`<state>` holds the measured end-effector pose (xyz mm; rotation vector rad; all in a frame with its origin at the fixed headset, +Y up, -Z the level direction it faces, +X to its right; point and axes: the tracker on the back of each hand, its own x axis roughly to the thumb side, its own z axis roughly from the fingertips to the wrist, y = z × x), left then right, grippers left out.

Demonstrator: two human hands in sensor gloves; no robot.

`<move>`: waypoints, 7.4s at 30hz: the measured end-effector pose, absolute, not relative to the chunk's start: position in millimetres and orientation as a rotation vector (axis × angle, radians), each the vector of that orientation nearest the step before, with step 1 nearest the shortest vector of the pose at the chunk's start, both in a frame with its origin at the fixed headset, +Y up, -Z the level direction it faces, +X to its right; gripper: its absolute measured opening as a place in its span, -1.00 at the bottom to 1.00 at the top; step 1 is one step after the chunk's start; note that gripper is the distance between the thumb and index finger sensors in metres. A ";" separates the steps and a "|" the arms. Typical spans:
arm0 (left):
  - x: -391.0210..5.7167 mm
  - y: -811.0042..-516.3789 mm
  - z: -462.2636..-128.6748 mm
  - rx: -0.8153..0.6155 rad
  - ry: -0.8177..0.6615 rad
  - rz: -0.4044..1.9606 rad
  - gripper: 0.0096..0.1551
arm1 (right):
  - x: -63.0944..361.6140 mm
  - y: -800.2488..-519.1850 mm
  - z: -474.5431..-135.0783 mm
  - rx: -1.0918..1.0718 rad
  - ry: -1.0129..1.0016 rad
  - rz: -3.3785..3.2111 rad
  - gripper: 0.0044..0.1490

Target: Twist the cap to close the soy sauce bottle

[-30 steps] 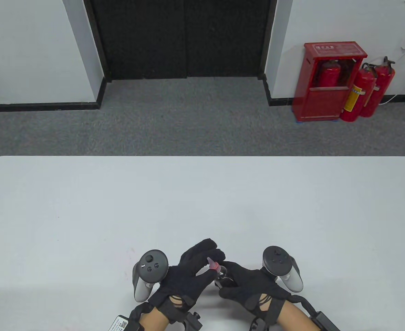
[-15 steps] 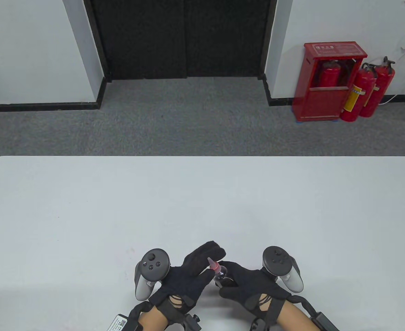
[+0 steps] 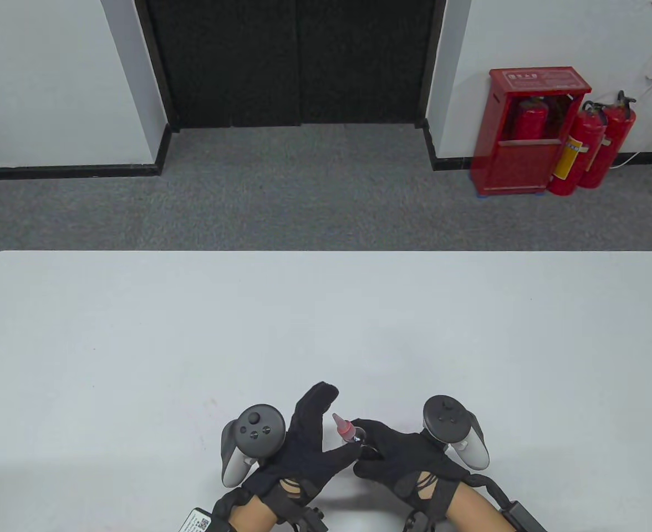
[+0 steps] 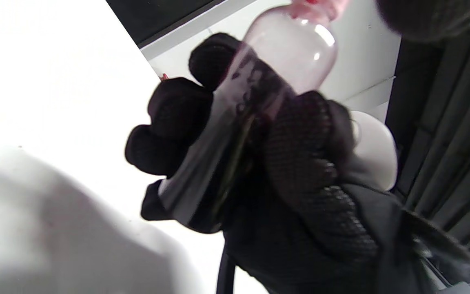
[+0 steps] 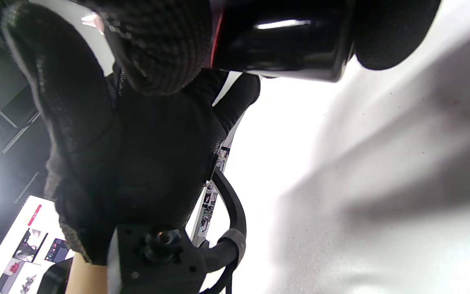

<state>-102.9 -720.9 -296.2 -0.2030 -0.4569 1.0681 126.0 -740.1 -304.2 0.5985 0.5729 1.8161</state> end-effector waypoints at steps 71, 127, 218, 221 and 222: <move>-106.2 -726.3 -301.4 -0.272 -0.435 1.195 0.07 | 134.7 -736.4 -307.2 0.551 0.552 1.862 0.01; -109.1 -729.8 -305.7 -0.295 -0.459 1.246 -0.29 | 132.2 -738.9 -306.0 0.577 0.585 1.843 0.00; -118.5 -720.7 -300.1 -0.024 -0.380 1.153 -0.36 | 123.7 -733.0 -300.9 0.667 0.594 1.815 0.01; -118.4 -720.6 -300.5 -0.027 -0.385 1.166 -0.38 | 122.9 -733.7 -301.1 0.682 0.615 1.808 0.01; -118.4 -720.6 -300.5 -0.028 -0.387 1.168 -0.38 | 122.5 -733.8 -301.1 0.688 0.623 1.799 0.02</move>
